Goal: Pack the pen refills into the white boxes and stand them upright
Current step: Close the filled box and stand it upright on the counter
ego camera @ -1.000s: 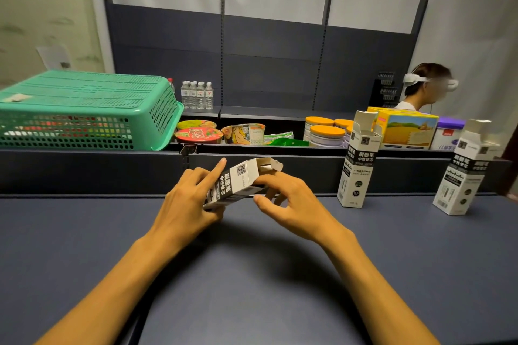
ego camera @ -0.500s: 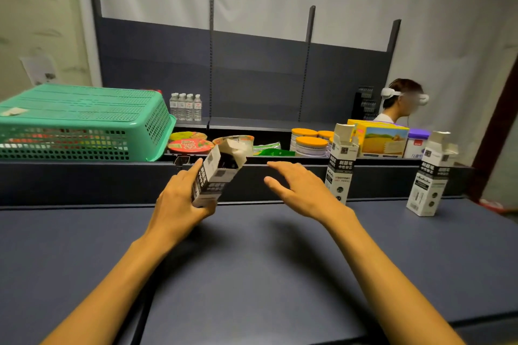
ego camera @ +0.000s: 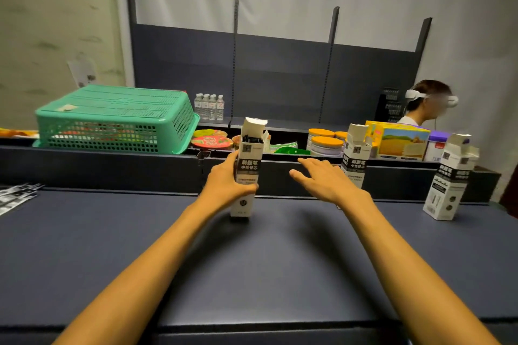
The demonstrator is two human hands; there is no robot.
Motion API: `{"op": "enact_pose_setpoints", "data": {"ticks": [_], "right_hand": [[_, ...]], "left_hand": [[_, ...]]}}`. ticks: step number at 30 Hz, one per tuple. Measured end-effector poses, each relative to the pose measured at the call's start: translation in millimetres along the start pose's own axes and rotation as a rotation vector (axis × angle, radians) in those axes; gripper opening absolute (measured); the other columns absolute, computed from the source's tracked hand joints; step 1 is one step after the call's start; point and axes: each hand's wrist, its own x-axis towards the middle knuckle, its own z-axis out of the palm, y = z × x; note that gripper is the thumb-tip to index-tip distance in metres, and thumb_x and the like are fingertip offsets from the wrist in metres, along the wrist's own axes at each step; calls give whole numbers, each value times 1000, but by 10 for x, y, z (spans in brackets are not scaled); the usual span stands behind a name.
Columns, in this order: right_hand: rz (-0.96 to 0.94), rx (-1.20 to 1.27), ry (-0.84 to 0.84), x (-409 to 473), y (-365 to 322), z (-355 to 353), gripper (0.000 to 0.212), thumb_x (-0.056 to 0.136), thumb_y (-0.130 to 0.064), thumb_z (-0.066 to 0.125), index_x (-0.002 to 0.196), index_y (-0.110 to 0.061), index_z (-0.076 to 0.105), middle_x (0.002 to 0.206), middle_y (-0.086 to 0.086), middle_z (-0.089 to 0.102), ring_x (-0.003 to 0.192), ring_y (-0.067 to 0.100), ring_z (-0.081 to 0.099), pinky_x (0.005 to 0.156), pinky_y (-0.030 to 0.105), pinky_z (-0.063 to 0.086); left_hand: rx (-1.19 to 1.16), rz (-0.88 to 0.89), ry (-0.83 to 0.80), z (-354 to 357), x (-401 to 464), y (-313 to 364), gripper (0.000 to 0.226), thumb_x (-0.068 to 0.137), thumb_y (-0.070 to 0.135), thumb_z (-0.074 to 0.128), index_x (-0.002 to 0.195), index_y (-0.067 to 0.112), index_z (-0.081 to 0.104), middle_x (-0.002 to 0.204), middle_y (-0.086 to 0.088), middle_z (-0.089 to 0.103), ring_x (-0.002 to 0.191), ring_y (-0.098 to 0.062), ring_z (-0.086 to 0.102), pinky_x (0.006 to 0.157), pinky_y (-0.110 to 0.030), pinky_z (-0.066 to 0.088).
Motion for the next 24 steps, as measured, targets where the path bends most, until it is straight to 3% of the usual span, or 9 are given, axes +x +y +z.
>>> {"op": "enact_pose_setpoints", "data": {"ticks": [16,20,24], "right_hand": [[-18,78,-10,219,475,150,63,97,-58,33,149,-21,31,152,5,36,139,25,33,110,49,29],[-48,180,36,291,333,47,62,96,-58,36,147,-22,34,151,6,39,136,25,37,107,47,34],[-85,437,61,425,144,-66,53,98,-52,39,140,-21,43,140,5,51,122,20,51,98,39,46]], "left_hand": [[-7,-158,-109,502,312,104,84,75,21,80,143,21,31,130,-3,57,115,-18,57,91,-34,50],[14,-182,-190,323,390,60,93,73,32,81,147,25,24,130,-2,56,108,-13,58,73,-17,51],[-160,-246,-222,82,528,67,73,84,43,67,146,26,31,133,-2,53,117,-18,52,97,-44,45]]}}
